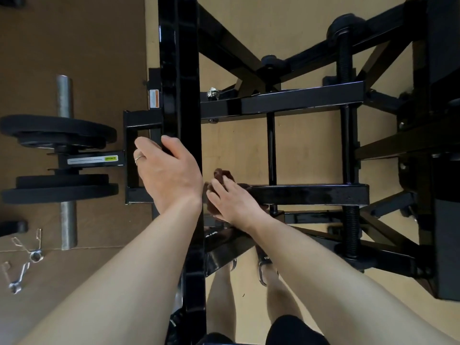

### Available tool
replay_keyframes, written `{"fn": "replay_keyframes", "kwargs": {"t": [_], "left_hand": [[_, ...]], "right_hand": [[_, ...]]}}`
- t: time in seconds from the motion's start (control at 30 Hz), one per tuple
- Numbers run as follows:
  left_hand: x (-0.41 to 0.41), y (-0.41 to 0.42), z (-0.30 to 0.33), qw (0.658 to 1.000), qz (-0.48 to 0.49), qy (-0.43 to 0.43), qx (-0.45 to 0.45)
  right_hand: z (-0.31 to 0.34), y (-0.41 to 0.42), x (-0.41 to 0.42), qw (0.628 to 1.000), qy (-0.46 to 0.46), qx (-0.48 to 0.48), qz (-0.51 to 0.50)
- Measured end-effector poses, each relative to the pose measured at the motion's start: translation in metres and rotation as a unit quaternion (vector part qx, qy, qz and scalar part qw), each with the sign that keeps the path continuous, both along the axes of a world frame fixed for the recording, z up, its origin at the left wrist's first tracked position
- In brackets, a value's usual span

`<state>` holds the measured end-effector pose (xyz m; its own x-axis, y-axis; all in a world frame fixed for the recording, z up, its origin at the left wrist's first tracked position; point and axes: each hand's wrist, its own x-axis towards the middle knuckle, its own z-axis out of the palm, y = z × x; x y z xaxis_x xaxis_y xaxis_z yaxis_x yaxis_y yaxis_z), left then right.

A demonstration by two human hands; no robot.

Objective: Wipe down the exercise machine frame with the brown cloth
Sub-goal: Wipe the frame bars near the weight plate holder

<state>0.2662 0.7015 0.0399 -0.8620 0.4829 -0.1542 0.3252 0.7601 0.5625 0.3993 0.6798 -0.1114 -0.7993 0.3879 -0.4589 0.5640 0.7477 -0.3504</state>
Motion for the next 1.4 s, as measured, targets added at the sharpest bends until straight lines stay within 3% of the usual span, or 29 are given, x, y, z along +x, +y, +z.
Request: {"fn": "replay_keyframes", "kwargs": {"t": [0.3, 0.53, 0.67, 0.8, 0.97, 1.1, 1.27, 1.4], "left_hand": [[0.0, 0.002, 0.003, 1.0, 0.011, 0.022, -0.005], [0.0, 0.003, 0.006, 1.0, -0.004, 0.006, -0.02], [0.001, 0.004, 0.007, 1.0, 0.003, 0.016, -0.025], [0.002, 0.004, 0.0, 0.998, 0.006, 0.045, -0.035], [0.0, 0.002, -0.006, 0.998, 0.0, 0.06, -0.017], [0.0, 0.003, -0.002, 0.998, 0.001, 0.06, -0.017], [0.001, 0.003, 0.001, 0.999, -0.001, 0.048, -0.022], [0.002, 0.005, 0.003, 0.998, -0.005, 0.049, -0.035]], "right_hand": [[0.035, 0.033, 0.109, 0.997, 0.008, 0.071, -0.022], [0.065, 0.052, 0.196, 0.99, -0.098, 0.085, -0.061], [0.062, 0.051, 0.167, 0.992, -0.08, 0.074, -0.068], [0.037, 0.051, 0.088, 0.999, -0.002, 0.039, 0.013], [0.02, 0.048, 0.046, 0.999, 0.017, -0.035, -0.026], [0.031, 0.055, 0.107, 0.998, 0.045, 0.013, -0.046], [0.053, 0.073, 0.23, 0.976, -0.005, 0.098, -0.195], [0.056, 0.071, 0.271, 0.975, -0.032, 0.146, -0.165]]}}
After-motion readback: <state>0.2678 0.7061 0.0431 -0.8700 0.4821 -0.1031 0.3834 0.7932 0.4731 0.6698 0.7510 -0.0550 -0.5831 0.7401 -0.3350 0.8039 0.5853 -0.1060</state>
